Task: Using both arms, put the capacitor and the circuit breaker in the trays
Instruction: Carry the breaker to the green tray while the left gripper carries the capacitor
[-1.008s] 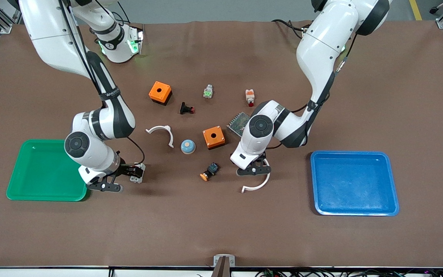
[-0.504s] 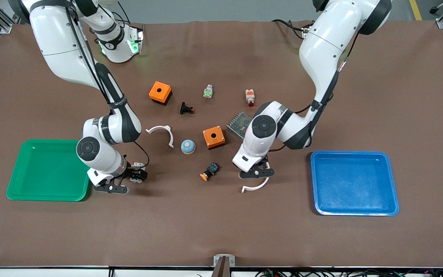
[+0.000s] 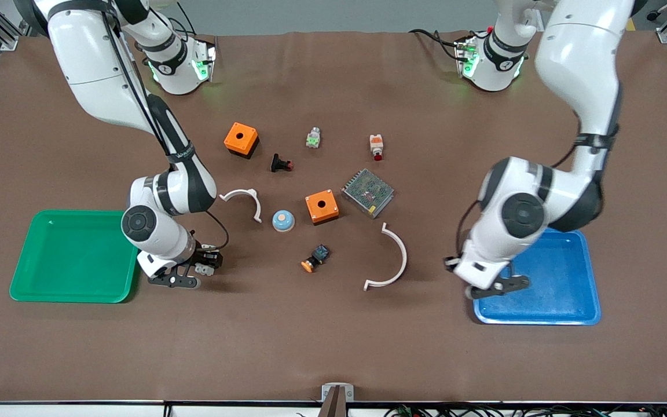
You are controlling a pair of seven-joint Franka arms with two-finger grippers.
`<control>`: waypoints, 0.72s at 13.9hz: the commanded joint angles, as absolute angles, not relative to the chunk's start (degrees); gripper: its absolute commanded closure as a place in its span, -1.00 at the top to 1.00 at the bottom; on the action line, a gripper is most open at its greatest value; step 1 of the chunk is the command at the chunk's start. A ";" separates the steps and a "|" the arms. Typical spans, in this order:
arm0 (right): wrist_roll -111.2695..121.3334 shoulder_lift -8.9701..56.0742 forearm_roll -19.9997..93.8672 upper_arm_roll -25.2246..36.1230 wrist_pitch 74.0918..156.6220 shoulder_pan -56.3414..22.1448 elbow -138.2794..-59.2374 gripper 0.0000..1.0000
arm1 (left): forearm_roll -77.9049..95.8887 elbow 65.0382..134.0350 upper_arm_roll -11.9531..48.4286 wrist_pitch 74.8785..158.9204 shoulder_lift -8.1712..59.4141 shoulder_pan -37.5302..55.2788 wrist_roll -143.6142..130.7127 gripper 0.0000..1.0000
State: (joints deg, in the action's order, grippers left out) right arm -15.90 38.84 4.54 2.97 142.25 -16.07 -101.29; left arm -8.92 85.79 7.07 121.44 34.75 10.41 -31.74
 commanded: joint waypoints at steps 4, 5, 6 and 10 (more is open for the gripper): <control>-15.05 36.74 3.52 3.08 132.59 -13.55 -95.40 -1.00 | -14.76 89.03 7.65 123.39 37.61 -0.07 -28.13 -1.00; -12.51 36.65 3.52 3.08 126.19 -11.80 -91.27 -1.00 | -14.77 89.03 7.73 123.92 38.23 -1.39 -28.13 -1.00; -10.22 36.65 3.43 3.16 120.99 -9.95 -87.92 -1.00 | -14.68 89.03 7.65 125.40 39.71 -1.75 -28.13 -0.99; -6.26 34.28 0.63 4.04 116.28 -1.78 -85.69 -1.00 | -15.11 91.67 7.56 129.81 40.43 -3.34 -28.04 -0.52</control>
State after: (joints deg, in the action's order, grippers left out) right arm -8.36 35.18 3.36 4.56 117.32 -5.54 -85.71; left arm -13.71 90.17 7.12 128.30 41.19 -2.77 -28.06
